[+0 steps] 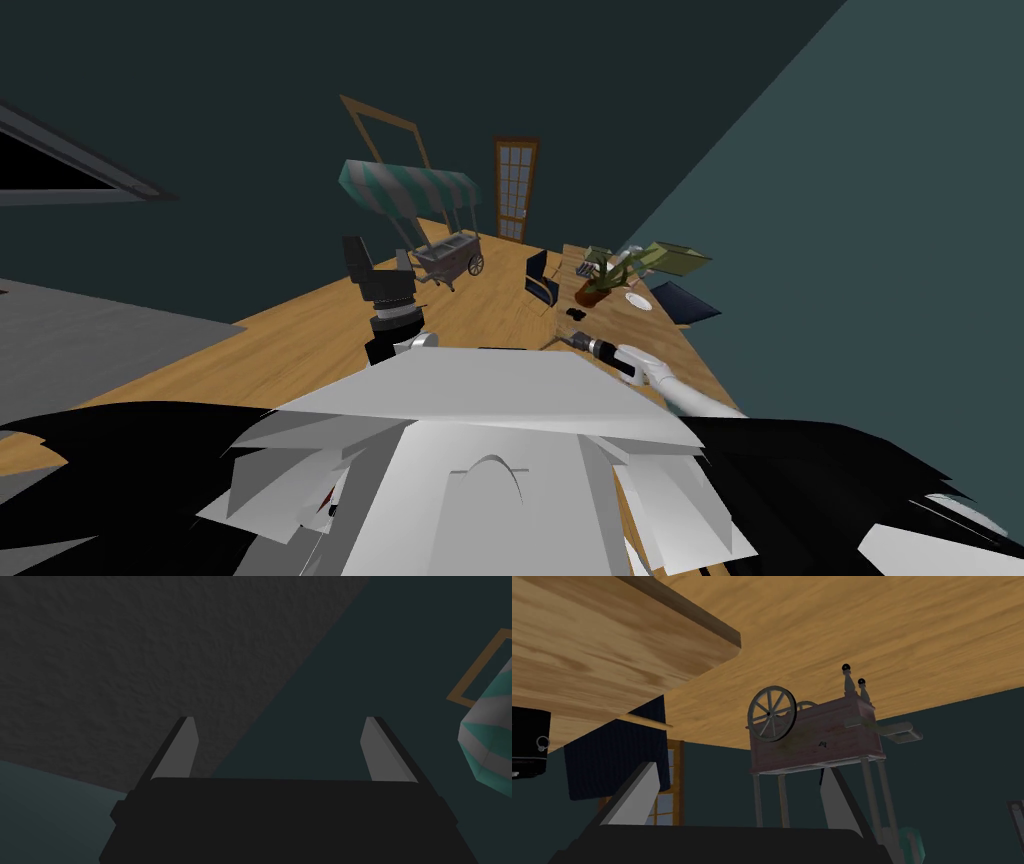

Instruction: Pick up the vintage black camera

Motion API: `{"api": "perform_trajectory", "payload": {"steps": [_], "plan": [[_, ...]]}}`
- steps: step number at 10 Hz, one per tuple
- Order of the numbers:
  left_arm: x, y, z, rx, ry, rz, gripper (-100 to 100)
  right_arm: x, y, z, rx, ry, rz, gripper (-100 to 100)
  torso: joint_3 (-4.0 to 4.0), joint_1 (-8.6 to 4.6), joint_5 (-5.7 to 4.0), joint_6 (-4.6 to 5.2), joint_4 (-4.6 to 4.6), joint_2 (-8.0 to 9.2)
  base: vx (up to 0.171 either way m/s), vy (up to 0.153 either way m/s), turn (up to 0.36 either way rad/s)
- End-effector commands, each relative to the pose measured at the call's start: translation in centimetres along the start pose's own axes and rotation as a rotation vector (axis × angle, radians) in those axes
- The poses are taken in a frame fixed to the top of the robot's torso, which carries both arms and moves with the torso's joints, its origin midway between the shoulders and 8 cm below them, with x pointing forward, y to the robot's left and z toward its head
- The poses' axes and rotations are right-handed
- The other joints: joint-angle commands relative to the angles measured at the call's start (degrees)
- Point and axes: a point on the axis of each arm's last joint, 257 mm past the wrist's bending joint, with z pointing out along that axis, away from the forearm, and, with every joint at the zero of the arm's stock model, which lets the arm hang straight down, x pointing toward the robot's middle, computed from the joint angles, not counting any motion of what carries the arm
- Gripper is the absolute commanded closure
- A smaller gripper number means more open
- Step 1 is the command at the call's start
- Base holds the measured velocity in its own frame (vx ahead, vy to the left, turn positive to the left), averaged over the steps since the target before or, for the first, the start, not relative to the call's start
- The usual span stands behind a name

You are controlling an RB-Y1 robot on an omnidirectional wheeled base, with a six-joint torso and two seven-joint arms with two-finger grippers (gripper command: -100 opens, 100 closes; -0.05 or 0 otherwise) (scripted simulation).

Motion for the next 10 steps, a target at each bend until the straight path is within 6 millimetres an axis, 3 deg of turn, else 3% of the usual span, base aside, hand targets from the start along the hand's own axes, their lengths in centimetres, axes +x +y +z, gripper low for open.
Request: {"api": "perform_trajectory", "payload": {"steps": [1,2,3,5,6,7,9,10], "plan": [[0.0,0.0,0.0,0.0,0.0,0.0,0,2.2,-2.6,-1.8,0.036,0.079,-0.055,-100,0.0,0.0,0.0,0.0,0.0,0.0,0.068,0.034,0.149],[0.0,0.0,0.0,0.0,0.0,0.0,0,2.1,-3.4,-2.5,0.047,0.092,-0.07,-100,-0.02,0.01,0.01,-0.04,0.0,-0.05,0.059,0.026,0.087],[0.0,0.0,0.0,0.0,0.0,0.0,0,3.8,-5.3,-3.9,0.072,0.151,-0.108,-100,-0.01,-0.01,-0.01,0.0,-0.01,-0.02,0.07,0.03,0.139],[0.0,0.0,0.0,0.0,0.0,0.0,0,3.7,-6.1,-4.6,0.083,0.163,-0.123,-100,-0.01,-0.03,0.0,0.0,0.0,-0.02,0.04,0.011,0.039],[0.0,0.0,0.0,0.0,0.0,0.0,0,5.1,-8.3,-6.6,0.112,0.225,-0.163,-100,0.06,-0.06,-0.02,0.02,0.02,0.1,0.051,0.014,0.122],[0.0,0.0,0.0,0.0,0.0,0.0,0,5.0,-8.7,-6.9,0.117,0.23,-0.17,-100,0.03,-0.04,-0.01,-0.02,0.02,0.04,0.056,0.014,0.092],[0.0,0.0,0.0,0.0,0.0,0.0,0,7.2,-12.6,-11.0,0.168,0.344,-0.24,-100,-0.02,-0.04,-0.01,-0.03,0.0,-0.05,0.086,0.019,0.162],[0.0,0.0,0.0,0.0,0.0,0.0,0,7.0,-13.0,-11.4,0.173,0.35,-0.247,-100,-0.08,-0.02,-0.01,-0.02,-0.03,-0.14,0.078,0.012,0.062]]}}
